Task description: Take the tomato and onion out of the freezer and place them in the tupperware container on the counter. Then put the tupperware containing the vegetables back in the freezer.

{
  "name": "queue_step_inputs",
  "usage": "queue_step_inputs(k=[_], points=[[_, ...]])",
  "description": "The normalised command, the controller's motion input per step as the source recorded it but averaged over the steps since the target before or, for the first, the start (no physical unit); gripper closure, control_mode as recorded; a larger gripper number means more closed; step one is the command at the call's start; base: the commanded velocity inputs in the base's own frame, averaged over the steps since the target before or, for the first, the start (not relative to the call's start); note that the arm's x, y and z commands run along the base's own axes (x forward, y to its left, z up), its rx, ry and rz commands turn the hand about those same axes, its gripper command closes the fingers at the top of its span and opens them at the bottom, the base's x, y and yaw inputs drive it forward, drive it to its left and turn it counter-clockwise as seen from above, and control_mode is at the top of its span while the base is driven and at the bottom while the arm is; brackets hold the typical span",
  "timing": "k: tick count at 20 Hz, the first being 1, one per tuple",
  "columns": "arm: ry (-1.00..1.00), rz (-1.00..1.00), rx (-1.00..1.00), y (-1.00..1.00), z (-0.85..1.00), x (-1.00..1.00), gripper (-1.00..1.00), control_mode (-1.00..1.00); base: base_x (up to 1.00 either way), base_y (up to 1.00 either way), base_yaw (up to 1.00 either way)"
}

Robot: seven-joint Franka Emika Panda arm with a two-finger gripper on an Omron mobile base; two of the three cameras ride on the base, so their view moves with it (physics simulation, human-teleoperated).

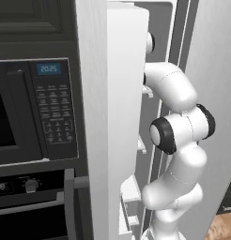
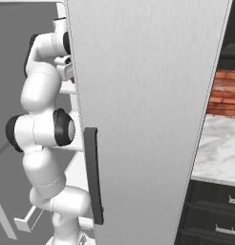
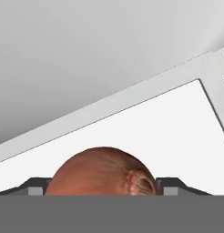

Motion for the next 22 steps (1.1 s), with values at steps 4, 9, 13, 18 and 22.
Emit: queue_step_inputs(k=[4,9,13,18,22], points=[[-0.05,0.03,0.00,0.00,-0.15,-0.68,1.00,-1.00,0.00,0.00,0.00],[-0.03,0.05,0.01,0.00,0.00,-0.85,1.00,-1.00,0.00,0.00,0.00],[0.00,0.07,0.00,0.00,0.00,-1.00,1.00,-1.00,0.00,0.00,0.00],[0.00,0.08,0.01,0.00,0.00,-1.00,1.00,-1.00,0.00,0.00,0.00],[0.00,0.09,0.03,-0.01,0.07,-1.00,1.00,-1.00,0.00,0.00,0.00]])
